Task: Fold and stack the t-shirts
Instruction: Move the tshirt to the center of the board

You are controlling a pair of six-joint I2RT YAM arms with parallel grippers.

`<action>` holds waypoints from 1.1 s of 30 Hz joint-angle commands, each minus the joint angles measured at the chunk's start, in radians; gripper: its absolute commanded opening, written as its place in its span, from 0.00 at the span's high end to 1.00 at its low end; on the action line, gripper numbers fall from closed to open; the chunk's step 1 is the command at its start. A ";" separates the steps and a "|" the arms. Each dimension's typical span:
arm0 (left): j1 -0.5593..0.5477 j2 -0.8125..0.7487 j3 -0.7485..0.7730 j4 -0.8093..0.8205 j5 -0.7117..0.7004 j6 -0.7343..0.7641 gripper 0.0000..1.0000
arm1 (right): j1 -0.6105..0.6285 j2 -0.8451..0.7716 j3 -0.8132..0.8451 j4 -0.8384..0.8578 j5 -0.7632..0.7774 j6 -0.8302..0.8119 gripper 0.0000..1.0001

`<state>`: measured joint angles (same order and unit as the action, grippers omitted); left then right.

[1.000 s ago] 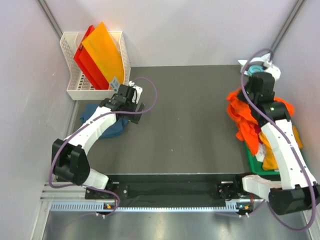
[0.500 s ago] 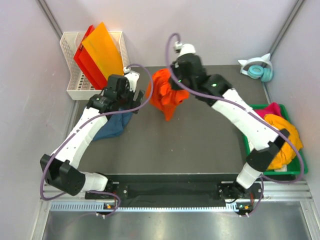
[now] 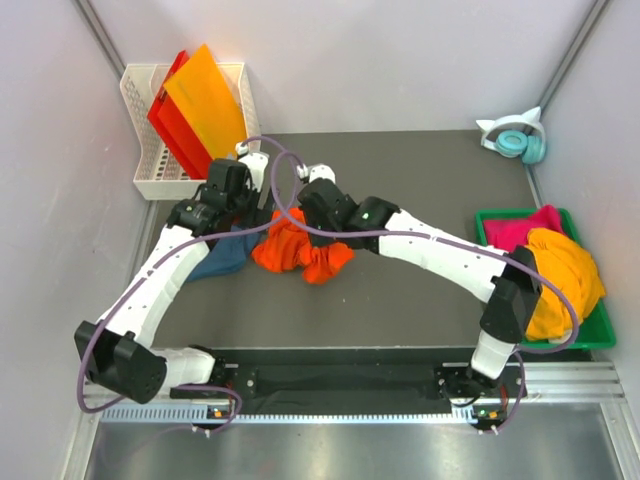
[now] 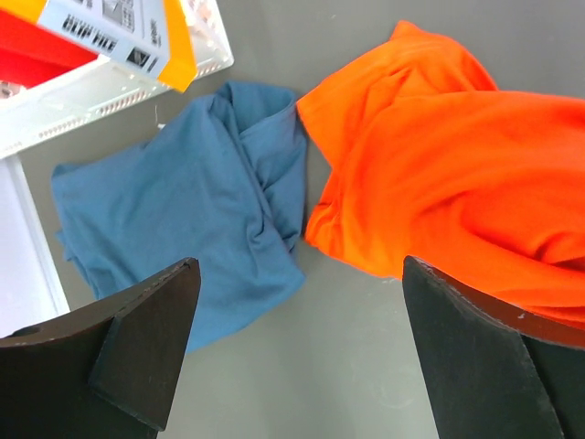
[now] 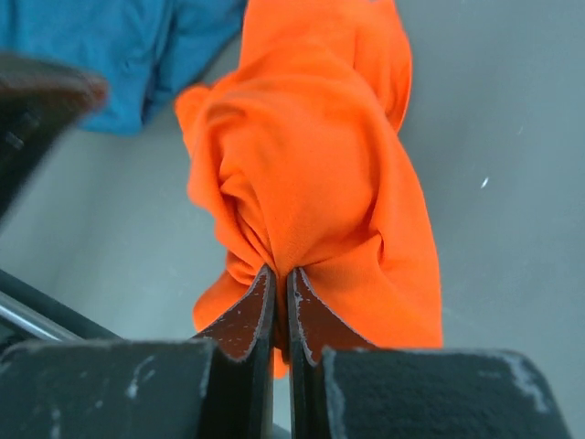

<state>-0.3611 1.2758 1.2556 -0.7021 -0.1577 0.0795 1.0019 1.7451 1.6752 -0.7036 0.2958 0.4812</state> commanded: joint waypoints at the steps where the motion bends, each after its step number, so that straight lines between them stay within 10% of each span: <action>1: 0.010 -0.041 -0.018 0.049 -0.016 -0.011 0.04 | 0.026 -0.084 -0.119 0.030 0.048 0.115 1.00; 3: 0.010 -0.046 -0.030 0.055 -0.009 -0.007 0.04 | 0.026 -0.142 -0.238 0.033 0.071 0.151 0.99; 8: 0.010 -0.044 -0.059 0.062 0.024 -0.009 0.04 | 0.024 -0.245 -0.385 0.032 0.117 0.218 0.44; 11: 0.010 -0.036 -0.067 0.065 0.037 -0.015 0.04 | 0.026 -0.280 -0.382 0.016 0.158 0.224 0.33; 33: 0.011 0.023 -0.104 0.073 0.075 -0.026 0.05 | -0.121 -0.343 -0.858 0.236 0.124 0.398 0.44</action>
<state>-0.3542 1.2884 1.1515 -0.6724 -0.0937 0.0685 0.8974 1.3907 0.7864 -0.6231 0.4290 0.8551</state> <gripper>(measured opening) 0.953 0.567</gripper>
